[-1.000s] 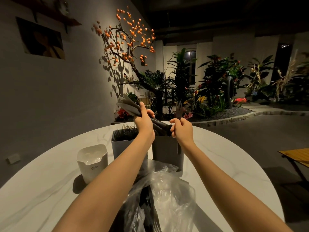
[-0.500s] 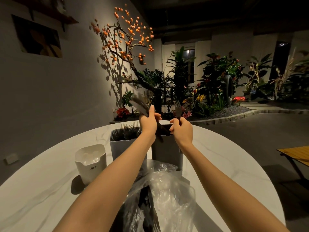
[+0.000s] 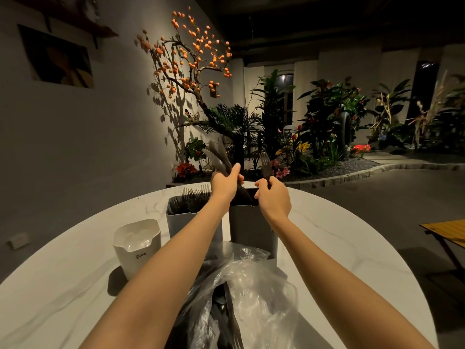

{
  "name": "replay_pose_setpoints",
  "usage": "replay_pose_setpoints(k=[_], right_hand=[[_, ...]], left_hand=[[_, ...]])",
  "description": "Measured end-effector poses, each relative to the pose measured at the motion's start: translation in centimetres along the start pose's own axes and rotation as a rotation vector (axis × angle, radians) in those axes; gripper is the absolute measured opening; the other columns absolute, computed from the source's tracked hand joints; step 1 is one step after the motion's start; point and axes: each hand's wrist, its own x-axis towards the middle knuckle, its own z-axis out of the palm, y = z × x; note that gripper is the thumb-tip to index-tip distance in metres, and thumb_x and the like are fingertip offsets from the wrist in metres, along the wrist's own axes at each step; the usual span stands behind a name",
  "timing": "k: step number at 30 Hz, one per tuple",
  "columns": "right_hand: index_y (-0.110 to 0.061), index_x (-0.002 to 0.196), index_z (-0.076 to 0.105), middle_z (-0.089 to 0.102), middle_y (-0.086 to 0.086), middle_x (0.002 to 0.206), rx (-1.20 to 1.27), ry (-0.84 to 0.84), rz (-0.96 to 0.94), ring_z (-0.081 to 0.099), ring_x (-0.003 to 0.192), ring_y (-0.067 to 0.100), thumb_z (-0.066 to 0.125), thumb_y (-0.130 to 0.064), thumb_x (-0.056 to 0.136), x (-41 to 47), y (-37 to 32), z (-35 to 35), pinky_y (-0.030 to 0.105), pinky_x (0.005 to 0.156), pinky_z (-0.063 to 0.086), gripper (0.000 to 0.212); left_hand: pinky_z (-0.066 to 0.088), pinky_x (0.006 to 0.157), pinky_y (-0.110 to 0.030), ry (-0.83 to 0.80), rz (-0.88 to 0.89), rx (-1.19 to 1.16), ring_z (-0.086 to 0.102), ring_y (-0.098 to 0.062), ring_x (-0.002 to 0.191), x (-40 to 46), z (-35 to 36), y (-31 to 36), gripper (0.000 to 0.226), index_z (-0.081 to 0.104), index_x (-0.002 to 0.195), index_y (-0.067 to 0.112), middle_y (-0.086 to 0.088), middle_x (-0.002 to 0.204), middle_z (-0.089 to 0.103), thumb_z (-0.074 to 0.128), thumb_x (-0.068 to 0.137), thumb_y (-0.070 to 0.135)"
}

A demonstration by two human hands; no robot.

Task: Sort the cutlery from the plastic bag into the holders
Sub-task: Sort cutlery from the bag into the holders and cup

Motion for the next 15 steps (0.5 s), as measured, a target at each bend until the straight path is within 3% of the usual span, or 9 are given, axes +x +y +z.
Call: replay_pose_setpoints(k=[5,11,15], right_hand=[[-0.011,0.092,0.062,0.067,0.007,0.083,-0.022,0.005,-0.01,0.059,0.077,0.019,0.042,-0.025,0.098,0.1,0.2,0.0,0.024,0.055,0.034,0.025],[-0.009,0.092,0.063,0.066,0.007,0.079,0.02,-0.015,-0.03,0.058,0.073,0.018,0.041,-0.024,0.099,0.2,0.7,-0.1,0.027,0.06,0.04,0.027],[-0.008,0.084,0.059,0.061,0.006,0.074,0.05,-0.011,-0.034,0.055,0.07,0.016,0.041,-0.023,0.1,0.3,0.9,-0.1,0.028,0.061,0.041,0.028]], left_hand=[[0.049,0.076,-0.032,0.03,0.054,0.274,0.058,-0.017,0.076,-0.3,0.1,-0.7,0.025,0.051,0.072,0.016,0.002,0.073,0.057,0.062,0.093,0.023],[0.054,0.088,-0.038,-0.001,0.153,0.398,0.061,-0.024,0.097,-0.3,0.4,-1.3,0.026,0.052,0.096,0.01,-0.008,0.101,0.059,0.07,0.087,0.027],[0.053,0.074,-0.028,-0.065,0.205,0.36,0.062,-0.016,0.087,-0.2,0.4,-1.6,0.036,0.052,0.094,0.014,-0.003,0.09,0.062,0.08,0.078,0.03]])
